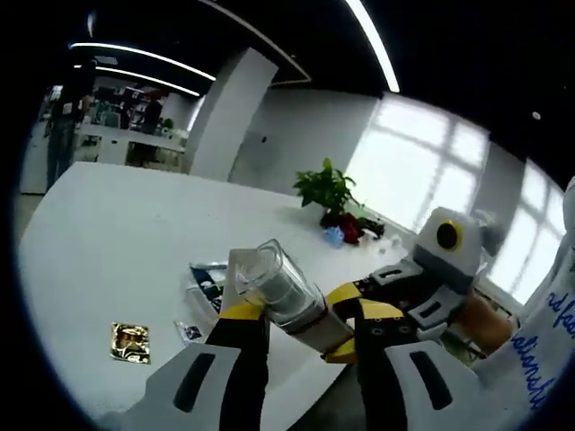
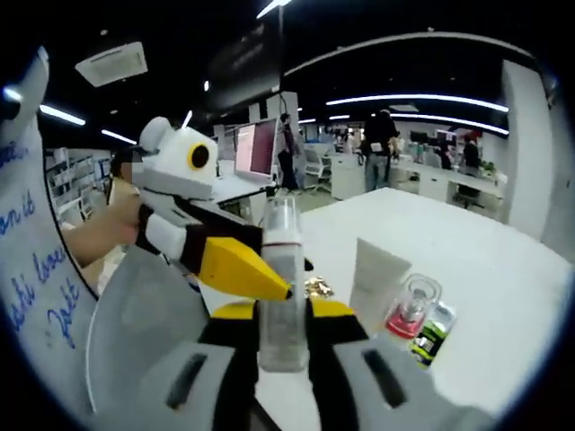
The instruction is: Arrange the skincare products in the storage area until every visible bottle or jar stands upright without overlapping.
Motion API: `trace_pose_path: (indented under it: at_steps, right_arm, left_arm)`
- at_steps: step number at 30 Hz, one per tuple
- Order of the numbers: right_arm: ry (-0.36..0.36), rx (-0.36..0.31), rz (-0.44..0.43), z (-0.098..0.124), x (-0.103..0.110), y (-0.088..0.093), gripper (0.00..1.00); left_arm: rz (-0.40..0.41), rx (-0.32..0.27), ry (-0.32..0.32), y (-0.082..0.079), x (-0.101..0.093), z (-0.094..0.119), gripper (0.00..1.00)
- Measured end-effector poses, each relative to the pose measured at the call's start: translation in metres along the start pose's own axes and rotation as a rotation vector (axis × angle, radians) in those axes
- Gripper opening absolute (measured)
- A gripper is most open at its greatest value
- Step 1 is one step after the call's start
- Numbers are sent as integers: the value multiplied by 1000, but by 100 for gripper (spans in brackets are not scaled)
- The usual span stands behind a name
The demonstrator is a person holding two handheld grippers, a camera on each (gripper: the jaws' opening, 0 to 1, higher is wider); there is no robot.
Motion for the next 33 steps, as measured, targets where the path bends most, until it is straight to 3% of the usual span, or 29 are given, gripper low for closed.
trace_pose_path:
  at_steps: [7, 17, 33]
  right_arm:
    - [28, 7, 113, -1, 2, -1, 19]
    - [48, 18, 186, -5, 9, -1, 20]
    - [-15, 46, 144, -7, 8, 9, 21]
  left_arm:
    - [27, -16, -8, -1, 3, 1, 33]
    - [69, -23, -3, 1, 5, 0, 28]
    - [60, 17, 60, 6, 0, 1, 22]
Point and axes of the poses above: the point that each gripper's makers call its tool centre point, and the gripper's own axes: z roughly backward along the fingers, x roughly to its left, y roughly out of its underside, the point moved 2 cm from there along z, roughly backward along the fingers
